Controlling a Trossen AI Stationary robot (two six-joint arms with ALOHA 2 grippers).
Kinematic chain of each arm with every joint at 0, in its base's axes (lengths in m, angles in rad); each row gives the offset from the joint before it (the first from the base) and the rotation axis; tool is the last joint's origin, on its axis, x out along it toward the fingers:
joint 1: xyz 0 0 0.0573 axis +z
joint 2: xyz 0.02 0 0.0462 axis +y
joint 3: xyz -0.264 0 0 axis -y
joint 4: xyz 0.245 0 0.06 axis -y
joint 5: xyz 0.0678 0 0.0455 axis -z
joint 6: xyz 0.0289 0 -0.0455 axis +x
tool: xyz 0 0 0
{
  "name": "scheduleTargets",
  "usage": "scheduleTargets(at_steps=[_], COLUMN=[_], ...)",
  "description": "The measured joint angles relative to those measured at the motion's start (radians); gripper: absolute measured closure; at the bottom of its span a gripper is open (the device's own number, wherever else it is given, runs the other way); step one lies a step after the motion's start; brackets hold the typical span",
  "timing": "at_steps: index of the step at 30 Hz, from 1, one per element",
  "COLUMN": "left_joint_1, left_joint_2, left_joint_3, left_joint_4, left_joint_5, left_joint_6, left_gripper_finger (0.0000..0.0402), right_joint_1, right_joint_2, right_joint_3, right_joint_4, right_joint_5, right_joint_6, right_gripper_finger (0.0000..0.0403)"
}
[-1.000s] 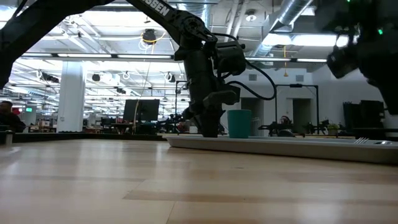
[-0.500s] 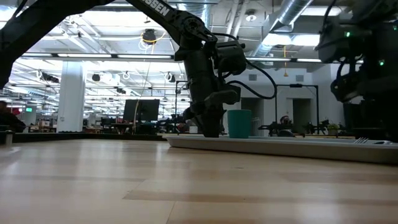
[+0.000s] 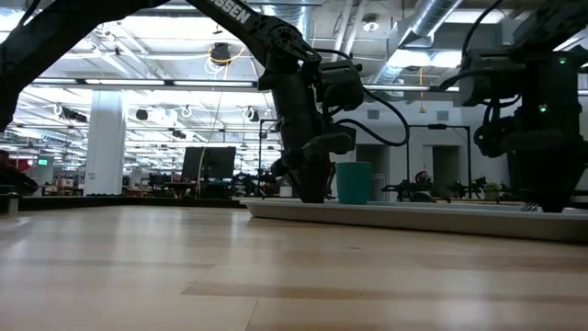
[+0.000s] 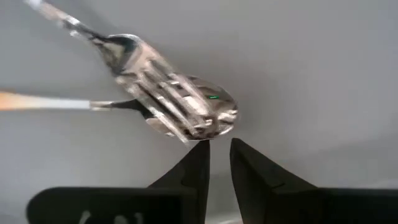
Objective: Pick and place plate/cup/fork/spoon on tray
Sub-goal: Adjust the silverware
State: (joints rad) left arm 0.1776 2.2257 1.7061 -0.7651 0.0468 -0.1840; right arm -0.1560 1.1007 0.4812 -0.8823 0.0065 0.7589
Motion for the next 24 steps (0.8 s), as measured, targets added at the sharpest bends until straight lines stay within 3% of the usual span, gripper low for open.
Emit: scheduleTargets(at_steps=[14,20,24], left_joint_1=[0.000,0.001,0.001], left_joint_2=[0.000,0.000,0.000], left_joint_3=[0.000,0.000,0.000], left_joint_4=[0.027,0.026,0.025], left_joint_5=[0.000,0.000,0.000], left_joint_6=[0.007,0.007,0.006], left_gripper_finger=[0.0401,0.0401,0.0401], right_joint_1=[-0.183,-0.167,-0.151], right_joint_2=[-0.024,-0.072,-0.079], right_joint_3=[0.026,0.138,0.162], right_joint_4=[0.014,0.005,-0.008], right_joint_5=[0.018,0.015,0.007], right_joint_6=[-0.158,-0.190,-0.124], right_gripper_finger=[0.0313,0.0313,0.0310])
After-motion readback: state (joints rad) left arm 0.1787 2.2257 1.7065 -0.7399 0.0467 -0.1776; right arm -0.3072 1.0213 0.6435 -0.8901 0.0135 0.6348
